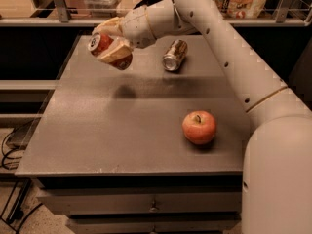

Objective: Place coke can upright

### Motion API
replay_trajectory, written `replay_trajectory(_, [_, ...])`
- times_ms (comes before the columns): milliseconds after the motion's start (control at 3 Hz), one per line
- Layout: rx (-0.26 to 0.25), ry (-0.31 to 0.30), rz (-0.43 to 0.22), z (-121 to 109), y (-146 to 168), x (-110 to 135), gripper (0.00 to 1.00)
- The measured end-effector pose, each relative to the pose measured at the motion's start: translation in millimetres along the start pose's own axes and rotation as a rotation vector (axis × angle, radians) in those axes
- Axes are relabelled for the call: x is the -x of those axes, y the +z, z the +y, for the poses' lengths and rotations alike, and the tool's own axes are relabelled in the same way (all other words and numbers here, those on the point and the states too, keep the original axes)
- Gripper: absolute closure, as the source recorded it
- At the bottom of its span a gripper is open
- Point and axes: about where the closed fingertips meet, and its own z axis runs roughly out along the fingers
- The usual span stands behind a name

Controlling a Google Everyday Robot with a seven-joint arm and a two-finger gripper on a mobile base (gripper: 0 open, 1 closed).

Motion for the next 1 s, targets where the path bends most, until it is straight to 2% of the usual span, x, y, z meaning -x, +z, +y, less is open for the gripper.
replay_trajectory(333, [0.022,0.024,-0.008,9,-13,8,1.00])
replay_trajectory(667, [0.039,0.071,0.016,23,-23,12,1.00])
replay_trajectory(1000, [0.057,0.133,0.075,39,-28,9,1.00])
